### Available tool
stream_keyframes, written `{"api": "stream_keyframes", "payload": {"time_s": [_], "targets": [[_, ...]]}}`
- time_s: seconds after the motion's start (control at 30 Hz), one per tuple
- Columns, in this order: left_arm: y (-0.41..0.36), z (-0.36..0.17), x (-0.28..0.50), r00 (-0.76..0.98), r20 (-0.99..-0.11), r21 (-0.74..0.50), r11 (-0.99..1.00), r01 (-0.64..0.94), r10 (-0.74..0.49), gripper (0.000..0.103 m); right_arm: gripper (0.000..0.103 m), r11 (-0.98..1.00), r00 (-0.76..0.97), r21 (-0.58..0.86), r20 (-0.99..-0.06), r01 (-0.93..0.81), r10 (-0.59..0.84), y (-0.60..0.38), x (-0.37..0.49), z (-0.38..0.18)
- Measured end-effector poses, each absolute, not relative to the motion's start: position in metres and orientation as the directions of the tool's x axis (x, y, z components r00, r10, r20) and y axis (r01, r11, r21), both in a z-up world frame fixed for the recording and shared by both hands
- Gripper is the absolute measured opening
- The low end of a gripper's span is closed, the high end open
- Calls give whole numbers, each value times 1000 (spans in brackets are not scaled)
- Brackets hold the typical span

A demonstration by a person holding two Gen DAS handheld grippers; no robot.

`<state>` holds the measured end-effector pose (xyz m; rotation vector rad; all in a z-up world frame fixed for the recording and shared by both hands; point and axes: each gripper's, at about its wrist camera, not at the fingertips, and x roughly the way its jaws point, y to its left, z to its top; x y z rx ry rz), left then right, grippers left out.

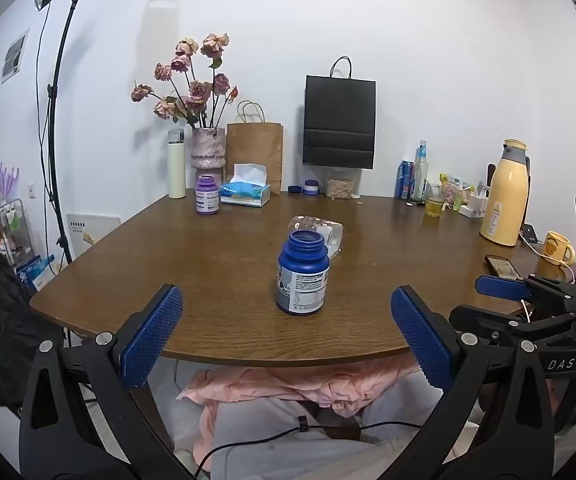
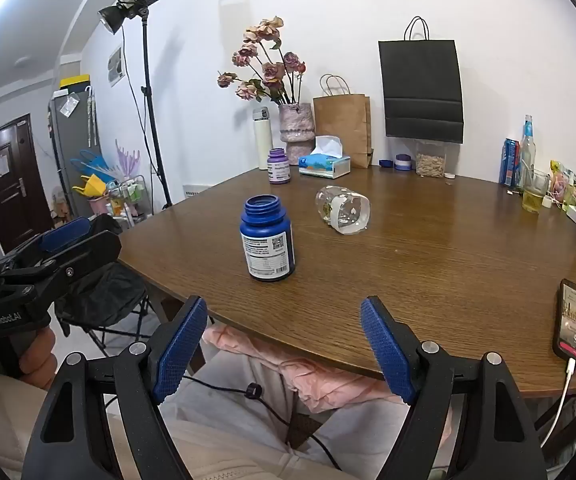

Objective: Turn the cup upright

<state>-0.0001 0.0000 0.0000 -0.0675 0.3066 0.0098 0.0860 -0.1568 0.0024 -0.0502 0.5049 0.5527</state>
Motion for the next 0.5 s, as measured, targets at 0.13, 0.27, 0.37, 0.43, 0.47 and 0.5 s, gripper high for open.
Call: {"api": "stream_keyframes", "payload": {"time_s": [0.13,0.27,0.37,0.43,0.47,0.5], "targets": [[1,0,2,951,-310,-65,998,-25,4,103,83,852,732,88,-472,-516,492,-157,86,2],[0,0,0,955,-298,-58,998,-24,5,103,83,852,732,87,-472,-516,491,-157,86,2],[0,0,0,954,-298,-57,998,-23,5,103,83,853,734,86,-471,-514,489,-156,86,2],[0,0,1,954,-300,-56,998,-25,7,103,84,853,733,86,-473,-514,489,-156,86,2],[0,0,1,954,-300,-56,998,-26,8,103,83,853,732,86,-473,-515,490,-156,87,2],[0,0,0,955,-298,-58,998,-26,7,103,83,853,732,85,-474,-515,489,-156,87,2]]}}
